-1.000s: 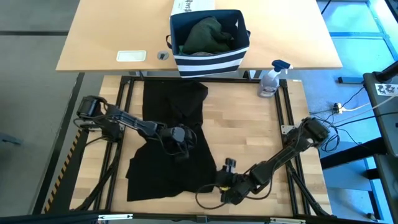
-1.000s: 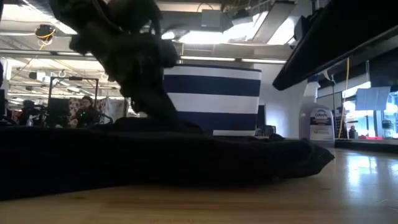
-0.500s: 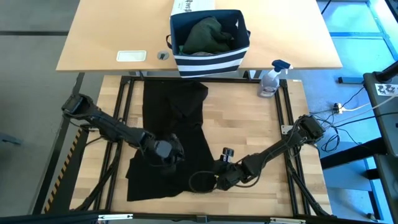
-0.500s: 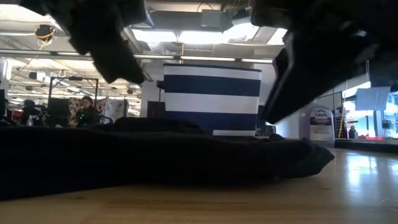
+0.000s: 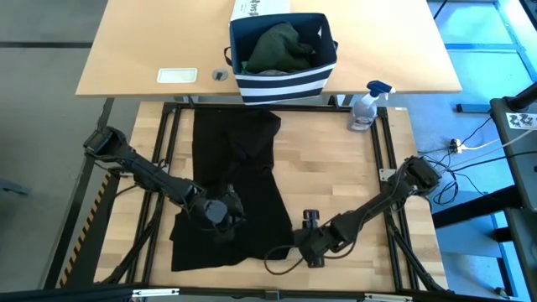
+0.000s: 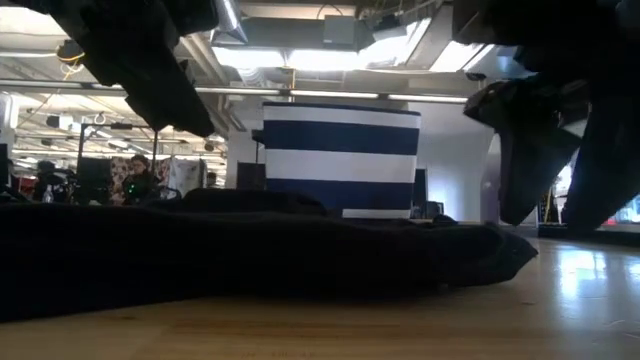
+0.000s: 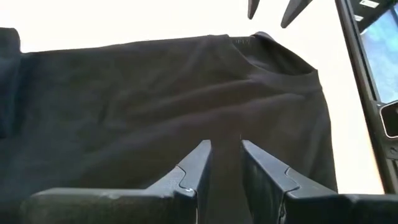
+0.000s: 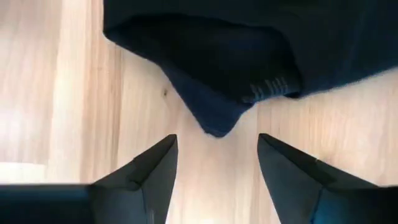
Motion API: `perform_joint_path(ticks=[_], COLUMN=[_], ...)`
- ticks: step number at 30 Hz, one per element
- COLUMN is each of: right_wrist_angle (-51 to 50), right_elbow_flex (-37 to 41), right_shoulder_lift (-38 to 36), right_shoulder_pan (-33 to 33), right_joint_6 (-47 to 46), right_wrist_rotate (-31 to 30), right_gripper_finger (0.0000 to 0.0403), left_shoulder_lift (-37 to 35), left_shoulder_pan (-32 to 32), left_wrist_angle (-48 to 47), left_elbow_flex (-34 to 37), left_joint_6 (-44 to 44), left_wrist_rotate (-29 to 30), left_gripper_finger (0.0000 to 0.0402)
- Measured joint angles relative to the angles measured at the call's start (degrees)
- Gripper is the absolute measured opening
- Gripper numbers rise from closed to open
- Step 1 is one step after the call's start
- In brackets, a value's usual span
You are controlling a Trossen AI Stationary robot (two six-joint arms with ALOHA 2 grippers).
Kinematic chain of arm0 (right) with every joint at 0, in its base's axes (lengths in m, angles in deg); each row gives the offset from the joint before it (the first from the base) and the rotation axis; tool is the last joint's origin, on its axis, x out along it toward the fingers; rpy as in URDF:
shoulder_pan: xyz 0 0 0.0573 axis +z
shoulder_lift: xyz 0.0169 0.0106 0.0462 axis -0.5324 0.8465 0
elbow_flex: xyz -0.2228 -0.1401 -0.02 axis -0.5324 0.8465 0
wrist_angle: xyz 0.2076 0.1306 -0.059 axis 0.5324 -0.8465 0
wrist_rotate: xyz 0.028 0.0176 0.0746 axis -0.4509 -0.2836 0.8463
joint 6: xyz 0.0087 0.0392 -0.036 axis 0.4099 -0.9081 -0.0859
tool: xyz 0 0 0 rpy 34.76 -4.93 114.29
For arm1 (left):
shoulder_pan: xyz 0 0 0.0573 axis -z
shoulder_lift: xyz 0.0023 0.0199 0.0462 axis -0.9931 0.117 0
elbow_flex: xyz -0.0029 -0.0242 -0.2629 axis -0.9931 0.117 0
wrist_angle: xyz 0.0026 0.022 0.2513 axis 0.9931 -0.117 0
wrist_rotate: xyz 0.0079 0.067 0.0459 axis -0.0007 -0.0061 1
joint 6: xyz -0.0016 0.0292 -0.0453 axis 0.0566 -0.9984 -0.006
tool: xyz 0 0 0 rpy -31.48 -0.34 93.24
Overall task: Fold Laundry from Bin
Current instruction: Fold the black shirt
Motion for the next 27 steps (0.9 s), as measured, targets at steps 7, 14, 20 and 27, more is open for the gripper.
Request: perform_joint_path(ticks=[7, 14, 20, 27], right_wrist_angle=[10.7, 19.0, 20.6, 20.7], right_elbow_flex=[6.3, 11.0, 11.0, 11.0], right_shoulder_lift=[-1.2, -1.4, -1.5, -2.8], right_shoulder_pan=[-3.7, -4.8, -4.6, -4.6], right_joint_6=[5.5, 8.9, 10.1, 12.2], right_wrist_rotate=[3.5, 7.9, 11.0, 12.4], right_gripper_finger=[0.022, 0.022, 0.022, 0.022], left_shoulder_lift=[3.2, 7.2, 10.1, 13.1], left_shoulder_pan=[-4.5, -10.1, -14.6, -17.5], left_wrist_angle=[1.1, 6.5, 9.9, 11.1], left_elbow_flex=[0.0, 0.0, 0.1, 0.0], left_joint_6=[-0.6, -4.8, -7.8, -8.2], left_wrist_rotate=[-1.6, -7.9, -10.9, -13.7], left_gripper_finger=[0.008, 0.008, 0.008, 0.008])
